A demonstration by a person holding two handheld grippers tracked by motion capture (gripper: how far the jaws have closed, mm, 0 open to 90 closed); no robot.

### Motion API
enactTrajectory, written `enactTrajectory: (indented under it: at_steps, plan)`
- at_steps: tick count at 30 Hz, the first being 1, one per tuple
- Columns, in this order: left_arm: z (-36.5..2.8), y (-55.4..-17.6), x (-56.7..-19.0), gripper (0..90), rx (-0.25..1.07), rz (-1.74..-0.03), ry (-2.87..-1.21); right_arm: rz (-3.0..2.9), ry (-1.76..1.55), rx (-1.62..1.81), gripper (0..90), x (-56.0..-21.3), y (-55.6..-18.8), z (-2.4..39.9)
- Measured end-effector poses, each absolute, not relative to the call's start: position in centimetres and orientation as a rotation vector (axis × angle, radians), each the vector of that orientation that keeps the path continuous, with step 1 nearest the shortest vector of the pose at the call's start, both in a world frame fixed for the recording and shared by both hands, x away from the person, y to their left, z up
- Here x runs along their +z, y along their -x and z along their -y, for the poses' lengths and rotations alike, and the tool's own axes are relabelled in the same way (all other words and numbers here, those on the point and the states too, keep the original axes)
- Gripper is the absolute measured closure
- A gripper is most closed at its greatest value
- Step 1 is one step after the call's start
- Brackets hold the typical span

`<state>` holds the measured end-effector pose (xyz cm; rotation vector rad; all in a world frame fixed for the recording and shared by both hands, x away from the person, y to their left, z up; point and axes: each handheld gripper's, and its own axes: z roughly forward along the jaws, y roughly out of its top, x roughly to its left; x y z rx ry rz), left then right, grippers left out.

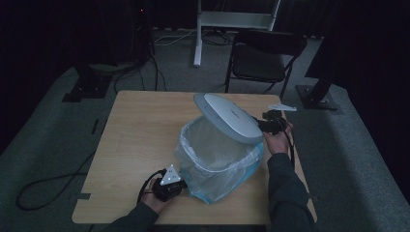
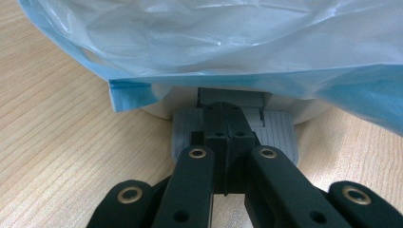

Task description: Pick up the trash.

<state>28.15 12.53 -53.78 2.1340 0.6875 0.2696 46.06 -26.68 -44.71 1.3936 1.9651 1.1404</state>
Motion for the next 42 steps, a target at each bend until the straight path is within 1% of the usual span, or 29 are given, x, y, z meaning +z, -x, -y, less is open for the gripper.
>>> enactTrajectory:
  at_steps: [2, 9, 34, 42]
  plan:
    - [-12.5, -28.1, -53.8, 90.0, 0.269, -0.687, -2.133, -1.964, -1.380, 1.142, 37.2, -44.2, -46.3, 26.4]
    - [-12.5, -28.2, -53.8, 90.0, 0.270, -0.687, -2.134, -1.973, -1.382, 1.126, 37.2, -44.2, -46.8, 26.1]
    - [-12.5, -28.1, -53.8, 90.0, 0.271, -0.689, -2.132, -2.044, -1.431, 1.054, 38.7, -46.3, -48.5, 25.7]
    - [-12.5, -28.1, -53.8, 90.0, 0.272, -0.687, -2.136, -2.020, -1.417, 1.107, 38.6, -45.4, -48.6, 25.6]
